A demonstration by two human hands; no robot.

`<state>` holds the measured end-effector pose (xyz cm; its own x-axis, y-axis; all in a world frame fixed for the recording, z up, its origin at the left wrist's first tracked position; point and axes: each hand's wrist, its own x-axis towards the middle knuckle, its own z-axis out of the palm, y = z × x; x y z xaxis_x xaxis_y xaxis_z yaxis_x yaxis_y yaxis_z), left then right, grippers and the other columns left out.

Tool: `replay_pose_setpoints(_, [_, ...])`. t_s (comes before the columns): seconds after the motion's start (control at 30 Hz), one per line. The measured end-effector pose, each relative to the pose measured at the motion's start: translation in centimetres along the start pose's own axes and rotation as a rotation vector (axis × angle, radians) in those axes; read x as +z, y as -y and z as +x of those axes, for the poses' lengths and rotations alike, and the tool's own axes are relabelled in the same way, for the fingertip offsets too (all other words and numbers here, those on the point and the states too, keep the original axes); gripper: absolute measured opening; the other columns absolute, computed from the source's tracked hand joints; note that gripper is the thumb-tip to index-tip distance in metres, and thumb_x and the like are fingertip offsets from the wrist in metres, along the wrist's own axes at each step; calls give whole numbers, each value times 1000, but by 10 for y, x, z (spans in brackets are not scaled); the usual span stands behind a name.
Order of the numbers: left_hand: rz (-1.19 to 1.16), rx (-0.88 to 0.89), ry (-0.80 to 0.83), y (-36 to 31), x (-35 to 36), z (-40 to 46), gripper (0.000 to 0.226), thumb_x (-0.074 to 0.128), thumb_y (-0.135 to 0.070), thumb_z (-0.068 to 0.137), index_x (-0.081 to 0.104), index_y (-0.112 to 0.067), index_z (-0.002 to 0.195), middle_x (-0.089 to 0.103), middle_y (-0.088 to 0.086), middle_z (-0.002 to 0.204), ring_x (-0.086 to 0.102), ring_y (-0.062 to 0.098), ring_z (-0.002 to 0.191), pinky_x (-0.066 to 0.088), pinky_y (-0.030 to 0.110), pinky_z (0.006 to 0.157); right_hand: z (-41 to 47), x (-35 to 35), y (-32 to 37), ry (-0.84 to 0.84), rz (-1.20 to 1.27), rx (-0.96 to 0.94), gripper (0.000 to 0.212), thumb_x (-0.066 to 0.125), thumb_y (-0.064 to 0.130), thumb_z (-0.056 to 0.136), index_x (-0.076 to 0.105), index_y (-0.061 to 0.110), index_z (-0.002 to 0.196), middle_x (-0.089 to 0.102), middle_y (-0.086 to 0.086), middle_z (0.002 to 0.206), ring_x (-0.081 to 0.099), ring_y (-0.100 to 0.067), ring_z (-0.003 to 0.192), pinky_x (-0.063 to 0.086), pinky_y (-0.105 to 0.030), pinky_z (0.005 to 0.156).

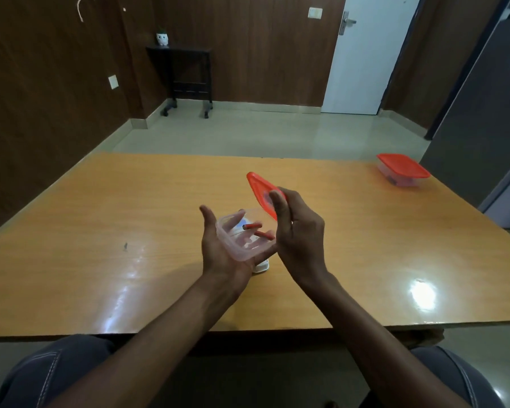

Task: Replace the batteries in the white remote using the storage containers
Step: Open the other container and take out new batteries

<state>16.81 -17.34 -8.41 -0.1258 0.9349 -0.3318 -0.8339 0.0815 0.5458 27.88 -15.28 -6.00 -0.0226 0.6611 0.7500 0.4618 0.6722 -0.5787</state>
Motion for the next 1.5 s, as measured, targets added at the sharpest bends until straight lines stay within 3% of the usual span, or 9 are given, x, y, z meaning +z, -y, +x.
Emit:
replay_pose_setpoints(0.27, [-100, -80, 41, -21, -18, -1, 50, 52, -37, 89, 68, -3, 122, 60, 29, 127, 59, 57, 114, 54, 72, 81, 20, 2, -5, -103, -21, 128, 30, 46, 27, 106, 67, 8, 114, 67, -7, 99, 59, -19, 86, 45, -25, 67])
replay_pose_setpoints(0.43, [-9, 10, -50, -52, -43, 4, 54, 46, -31, 86, 65, -5, 130, 60, 26, 125, 63, 47, 107, 44, 76, 93, 30, 29, -20, -104, 78, 609, 36, 43, 42, 106, 67, 16, 97, 66, -6, 94, 65, -23, 83, 55, -36, 69])
replay_pose_setpoints(0.53, [109, 50, -111, -75, -60, -2, 47, 42, -31, 91, 66, -9, 124, 57, 20, 117, 58, 41, 99, 44, 68, 100, 31, 53, -18, -56, 191, 803, 22, 47, 28, 104, 63, 16, 97, 70, -4, 93, 74, -23, 64, 52, -20, 49])
replay_pose_setpoints(0.63, [265, 138, -212, -89, -80, -8, 39, 49, -28, 88, 71, -13, 117, 67, 18, 116, 63, 40, 104, 43, 58, 107, 29, 83, -9, 42, 252, 893, 16, 48, 15, 99, 64, 12, 99, 70, -2, 83, 75, -21, 61, 63, -36, 68])
replay_pose_setpoints(0.8, [597, 367, -475, -92, -105, -11, 10, 67, -17, 89, 75, -13, 93, 68, 7, 99, 63, 24, 92, 49, 33, 76, 25, 127, 5, 205, 238, 977, 35, 48, 5, 89, 60, 4, 121, 63, -7, 92, 76, -25, 65, 63, -43, 80])
replay_pose_setpoints(1.0, [1026, 418, -504, -99, -124, -18, 30, 76, -8, 79, 73, -23, 105, 72, 0, 99, 68, 16, 94, 52, 24, 72, 19, 155, -3, 416, -69, 844, 31, 50, 20, 70, 67, 1, 86, 74, -15, 78, 74, -27, 70, 61, -33, 69])
replay_pose_setpoints(1.23, [1081, 465, -551, -100, -122, -22, 28, 76, -15, 80, 73, -20, 107, 72, -1, 97, 67, 14, 88, 45, 20, 62, 19, 146, -6, 507, -206, 706, 23, 55, 11, 73, 73, 1, 81, 73, -14, 67, 71, -22, 51, 57, -28, 51])
replay_pose_setpoints(1.33, [1081, 484, -569, -102, -118, -23, 27, 74, -16, 80, 71, -21, 106, 71, -1, 96, 64, 10, 82, 45, 21, 62, 13, 137, 4, 568, -131, 404, 16, 67, 12, 76, 76, 12, 89, 76, -5, 81, 71, -21, 69, 62, -38, 65])
replay_pose_setpoints(1.5, [1164, 415, -575, -106, -113, -25, 26, 69, -15, 80, 71, -24, 105, 69, -4, 87, 65, 18, 86, 46, 27, 72, 6, 130, 22, 1080, -432, -291, 27, 72, 35, 87, 75, 29, 113, 74, 8, 108, 58, -15, 104, 42, -31, 70])
